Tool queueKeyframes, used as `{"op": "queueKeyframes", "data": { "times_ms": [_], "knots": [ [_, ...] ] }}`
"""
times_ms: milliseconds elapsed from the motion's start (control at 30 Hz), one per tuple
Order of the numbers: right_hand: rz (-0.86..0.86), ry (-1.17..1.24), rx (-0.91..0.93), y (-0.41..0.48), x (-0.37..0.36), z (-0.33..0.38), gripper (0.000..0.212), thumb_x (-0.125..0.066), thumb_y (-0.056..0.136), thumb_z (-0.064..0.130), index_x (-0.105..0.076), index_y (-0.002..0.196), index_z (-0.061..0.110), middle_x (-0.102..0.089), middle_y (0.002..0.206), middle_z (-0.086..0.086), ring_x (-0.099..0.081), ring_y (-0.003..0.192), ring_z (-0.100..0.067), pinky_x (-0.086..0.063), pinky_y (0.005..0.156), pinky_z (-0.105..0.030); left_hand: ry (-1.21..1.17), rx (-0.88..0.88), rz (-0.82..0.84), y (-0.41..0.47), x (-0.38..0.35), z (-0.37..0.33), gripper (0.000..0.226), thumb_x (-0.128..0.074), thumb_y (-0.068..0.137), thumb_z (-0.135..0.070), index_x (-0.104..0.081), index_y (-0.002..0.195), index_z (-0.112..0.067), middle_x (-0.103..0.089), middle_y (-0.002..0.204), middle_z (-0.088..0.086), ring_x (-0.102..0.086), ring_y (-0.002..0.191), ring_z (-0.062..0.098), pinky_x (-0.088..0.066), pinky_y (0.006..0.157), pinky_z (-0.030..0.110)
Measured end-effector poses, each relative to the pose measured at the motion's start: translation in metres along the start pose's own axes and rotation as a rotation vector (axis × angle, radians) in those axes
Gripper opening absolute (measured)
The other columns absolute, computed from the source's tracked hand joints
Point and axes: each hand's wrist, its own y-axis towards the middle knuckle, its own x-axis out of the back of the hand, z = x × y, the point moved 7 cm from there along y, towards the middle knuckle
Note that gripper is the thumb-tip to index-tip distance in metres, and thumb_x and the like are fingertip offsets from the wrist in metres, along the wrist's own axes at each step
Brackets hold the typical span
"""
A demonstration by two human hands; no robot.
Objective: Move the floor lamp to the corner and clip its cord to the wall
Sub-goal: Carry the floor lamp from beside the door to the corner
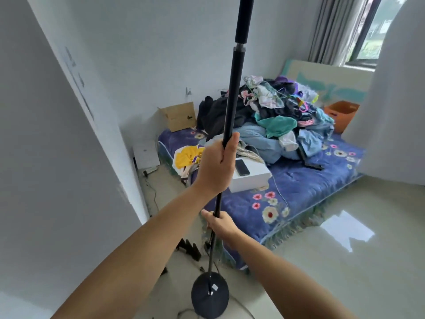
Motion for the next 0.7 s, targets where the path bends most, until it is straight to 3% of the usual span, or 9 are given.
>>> {"op": "queueKeyframes", "data": {
  "times_ms": [200,400,533,700],
  "knots": [
    [-0.072,0.041,-0.01,-0.017,0.066,-0.021,0.038,-0.06,0.084,0.054,-0.054,0.063,0.022,-0.054,0.053,0.01,-0.052,0.051,-0.006,-0.045,0.057,-0.023,-0.034,0.022,0.029,-0.008,-0.061,-0.019,0.055,-0.037,0.096,-0.055,-0.036,0.055,-0.018,-0.037,0.04,0.006,-0.04,0.036,0.026,-0.038,0.04,0.053],
    [-0.215,0.083,-0.01,-0.021,0.114,-0.031,0.037,-0.063,0.08,0.041,-0.044,0.057,0.019,-0.043,0.049,0.002,-0.041,0.048,-0.016,-0.035,0.056,-0.033,-0.156,0.003,0.135,0.002,-0.106,-0.025,0.066,-0.037,0.097,-0.054,-0.033,0.06,0.001,-0.037,0.047,0.03,-0.039,0.039,0.043,-0.036,0.04,0.055],
    [-0.416,0.144,-0.03,-0.028,0.15,-0.031,0.027,-0.061,0.075,0.029,-0.042,0.058,0.023,-0.039,0.052,0.002,-0.036,0.054,-0.018,-0.029,0.055,-0.036,-0.239,-0.013,0.26,0.016,-0.139,-0.04,0.056,-0.038,0.095,-0.057,-0.035,0.059,-0.013,-0.034,0.047,0.014,-0.033,0.04,0.034,-0.033,0.039,0.053],
    [-0.623,0.099,-0.08,-0.043,0.2,-0.04,0.042,-0.065,0.082,0.013,-0.04,0.049,0.022,-0.036,0.041,0.011,-0.032,0.042,-0.01,-0.03,0.045,-0.025,-0.305,-0.053,0.337,0.024,-0.177,-0.055,0.052,-0.038,0.099,-0.046,-0.037,0.059,-0.013,-0.039,0.045,0.01,-0.042,0.045,0.04,-0.041,0.048,0.058]
  ]
}}
